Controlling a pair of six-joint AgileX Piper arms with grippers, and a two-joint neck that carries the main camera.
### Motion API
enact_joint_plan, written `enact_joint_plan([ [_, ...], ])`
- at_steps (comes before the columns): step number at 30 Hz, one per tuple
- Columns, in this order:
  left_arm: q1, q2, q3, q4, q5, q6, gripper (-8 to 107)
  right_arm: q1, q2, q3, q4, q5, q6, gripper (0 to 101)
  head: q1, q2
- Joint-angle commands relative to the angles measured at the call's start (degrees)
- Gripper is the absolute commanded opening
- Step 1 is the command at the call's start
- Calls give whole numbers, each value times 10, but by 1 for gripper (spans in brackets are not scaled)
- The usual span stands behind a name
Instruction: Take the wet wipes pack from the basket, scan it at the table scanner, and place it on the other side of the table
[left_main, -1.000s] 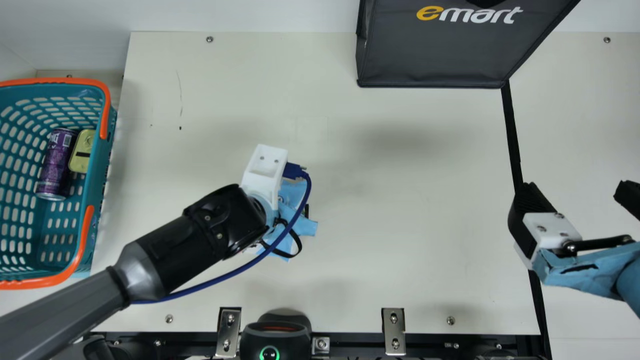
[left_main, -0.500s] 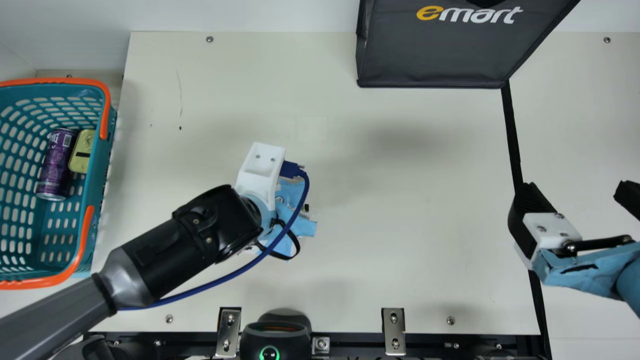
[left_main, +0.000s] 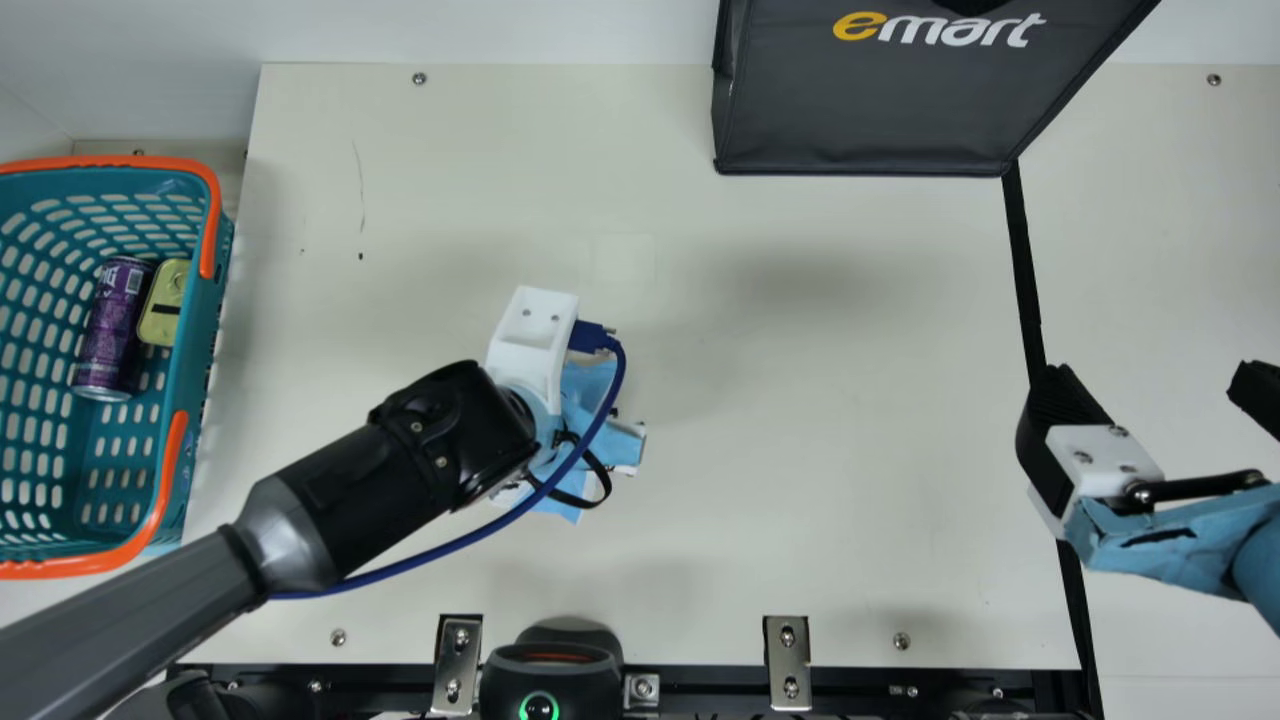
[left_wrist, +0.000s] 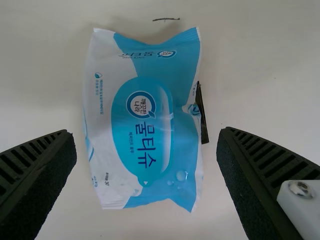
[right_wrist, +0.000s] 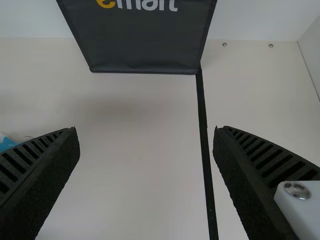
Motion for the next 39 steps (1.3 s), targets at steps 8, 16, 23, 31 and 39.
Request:
enact_joint_plan([
  [8, 7, 18, 7, -6, -19, -1, 90, 0, 0, 0, 0, 0, 0, 95, -14, 1],
  [16, 16, 31, 15, -2, -31, -2, 90, 0, 0, 0, 0, 0, 0, 95, -14, 1],
  [23, 19, 40, 22, -3, -40, -4, 90, 0, 0, 0, 0, 0, 0, 95, -14, 1],
  [31, 16, 46, 24, -4, -45, -5, 57, 0, 0, 0, 0, 0, 0, 95, -14, 1],
  [39, 11, 46, 27, 2, -50, -10, 3, 0, 0, 0, 0, 0, 0, 95, -14, 1],
])
